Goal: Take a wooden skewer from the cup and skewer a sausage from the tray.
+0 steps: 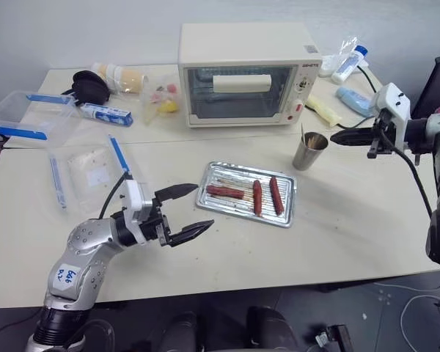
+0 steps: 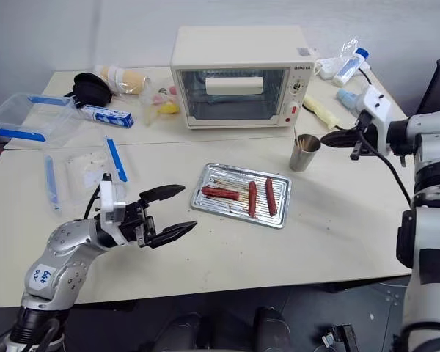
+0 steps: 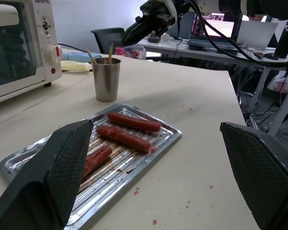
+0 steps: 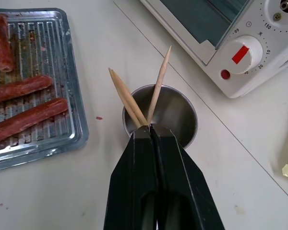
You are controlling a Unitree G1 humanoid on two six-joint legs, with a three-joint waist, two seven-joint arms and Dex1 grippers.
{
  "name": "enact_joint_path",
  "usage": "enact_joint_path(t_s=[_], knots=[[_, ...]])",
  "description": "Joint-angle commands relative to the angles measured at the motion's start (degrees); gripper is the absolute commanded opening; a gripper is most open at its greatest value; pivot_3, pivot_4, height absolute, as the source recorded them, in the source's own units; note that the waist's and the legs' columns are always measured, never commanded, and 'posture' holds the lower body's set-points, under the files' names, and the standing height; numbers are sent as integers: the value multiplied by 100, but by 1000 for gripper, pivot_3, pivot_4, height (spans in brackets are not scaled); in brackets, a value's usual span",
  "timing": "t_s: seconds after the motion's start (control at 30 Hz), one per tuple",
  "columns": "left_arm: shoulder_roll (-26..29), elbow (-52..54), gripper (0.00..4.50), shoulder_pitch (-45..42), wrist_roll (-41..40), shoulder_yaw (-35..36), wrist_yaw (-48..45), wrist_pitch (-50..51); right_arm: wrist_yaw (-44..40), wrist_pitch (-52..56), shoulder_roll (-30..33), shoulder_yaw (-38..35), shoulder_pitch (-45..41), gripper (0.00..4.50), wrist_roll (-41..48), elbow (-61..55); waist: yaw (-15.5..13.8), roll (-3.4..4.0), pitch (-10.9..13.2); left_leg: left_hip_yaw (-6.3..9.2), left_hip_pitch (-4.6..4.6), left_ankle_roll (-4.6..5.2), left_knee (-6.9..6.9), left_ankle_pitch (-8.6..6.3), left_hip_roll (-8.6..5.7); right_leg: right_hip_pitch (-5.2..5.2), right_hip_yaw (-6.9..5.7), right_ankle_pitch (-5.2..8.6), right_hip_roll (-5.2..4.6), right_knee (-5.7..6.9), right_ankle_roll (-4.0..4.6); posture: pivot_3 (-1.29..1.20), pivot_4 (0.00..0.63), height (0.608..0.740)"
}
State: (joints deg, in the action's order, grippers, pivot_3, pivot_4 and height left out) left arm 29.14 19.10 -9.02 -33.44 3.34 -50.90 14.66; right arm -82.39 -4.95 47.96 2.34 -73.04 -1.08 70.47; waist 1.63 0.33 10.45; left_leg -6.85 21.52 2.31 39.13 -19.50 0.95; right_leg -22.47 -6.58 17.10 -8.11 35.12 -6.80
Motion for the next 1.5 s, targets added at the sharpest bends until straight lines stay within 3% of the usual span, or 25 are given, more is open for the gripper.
enact_joint_path(t_s=[0.03, 0.2, 0.43, 0.93, 1.17, 1.5], knots=[[-38, -28, 4500, -110, 41, 2, -30, -131, 217, -468, 32, -96, -112, 594, -29, -196, 3, 0, 0, 0, 0, 0, 0, 0, 1, 0, -1, 0, 0, 0, 0, 0, 150, 740], [-52, -93, 4500, -148, 75, -22, -62, -176, 341, -645, -193, 65, -152, 2229, -238, -162, 7, 1, 1, -1, -1, -1, 0, 1, 0, -1, -1, 0, 5, 2, 0, 0, 150, 740], [-57, -74, 4500, -96, 101, 12, -41, -216, 867, -796, -394, 177, -281, 2229, -547, -3, -1, 4, 3, -1, 0, -1, 0, 1, -2, -2, 0, 0, 1, 4, 0, 0, 150, 740], [-77, -2, 4500, 34, 125, 71, 58, -277, 580, -707, -709, 132, -402, 2229, -580, 147, 11, 5, 3, 0, 0, -2, 0, 1, 0, -1, 0, 0, 4, 4, 0, 0, 150, 740], [-61, -4, 4500, 97, 140, 105, 62, -317, 429, -667, -649, 97, -471, 104, -548, 153, 10, 6, 4, 0, 0, -2, 0, 1, 0, -1, 1, 0, 4, 4, 0, 0, 150, 740], [-76, -82, 4500, 61, 189, 93, 55, -418, 379, -709, -568, 22, -554, 44, -528, 165, 12, 6, 4, 0, 0, -2, 0, 1, 0, -2, 2, 0, 4, 4, 0, 0, 150, 740]])
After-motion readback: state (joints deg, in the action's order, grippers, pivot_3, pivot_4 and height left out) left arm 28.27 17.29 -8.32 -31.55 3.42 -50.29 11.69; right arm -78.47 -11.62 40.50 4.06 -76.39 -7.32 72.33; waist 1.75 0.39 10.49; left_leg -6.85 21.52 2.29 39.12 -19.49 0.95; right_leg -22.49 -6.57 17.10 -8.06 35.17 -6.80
